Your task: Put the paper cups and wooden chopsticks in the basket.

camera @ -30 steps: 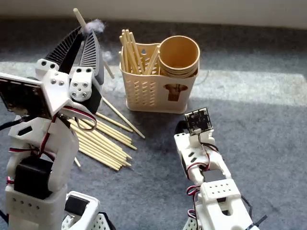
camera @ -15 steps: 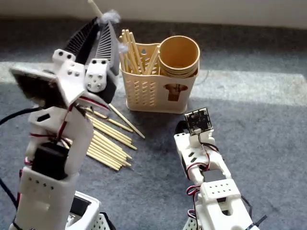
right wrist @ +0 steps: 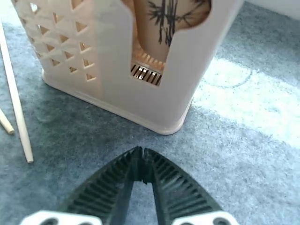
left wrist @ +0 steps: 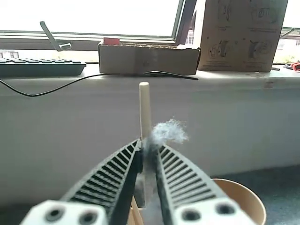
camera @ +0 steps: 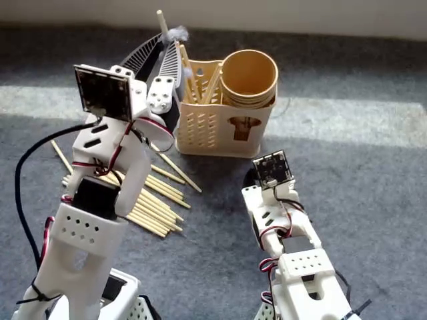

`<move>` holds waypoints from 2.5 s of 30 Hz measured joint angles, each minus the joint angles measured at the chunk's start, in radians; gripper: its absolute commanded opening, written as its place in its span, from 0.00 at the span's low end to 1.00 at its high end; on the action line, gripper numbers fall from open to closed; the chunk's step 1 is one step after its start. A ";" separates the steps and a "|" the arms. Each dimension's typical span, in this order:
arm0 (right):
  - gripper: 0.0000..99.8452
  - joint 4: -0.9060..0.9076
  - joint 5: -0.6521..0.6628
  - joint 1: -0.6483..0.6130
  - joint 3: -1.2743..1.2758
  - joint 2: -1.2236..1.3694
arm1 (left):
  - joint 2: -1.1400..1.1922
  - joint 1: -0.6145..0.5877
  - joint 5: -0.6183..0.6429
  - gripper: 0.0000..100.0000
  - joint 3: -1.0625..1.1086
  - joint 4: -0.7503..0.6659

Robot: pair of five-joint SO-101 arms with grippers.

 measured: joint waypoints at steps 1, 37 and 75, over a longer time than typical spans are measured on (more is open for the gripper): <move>0.02 0.000 0.000 0.000 0.000 0.000 | 0.009 0.000 0.000 0.11 0.000 0.000; 0.02 0.000 0.000 0.000 0.000 0.000 | 0.023 -0.292 -0.496 0.10 -0.110 0.890; 0.02 0.000 0.000 0.084 0.000 0.000 | 0.023 -0.074 -1.412 0.09 0.542 1.056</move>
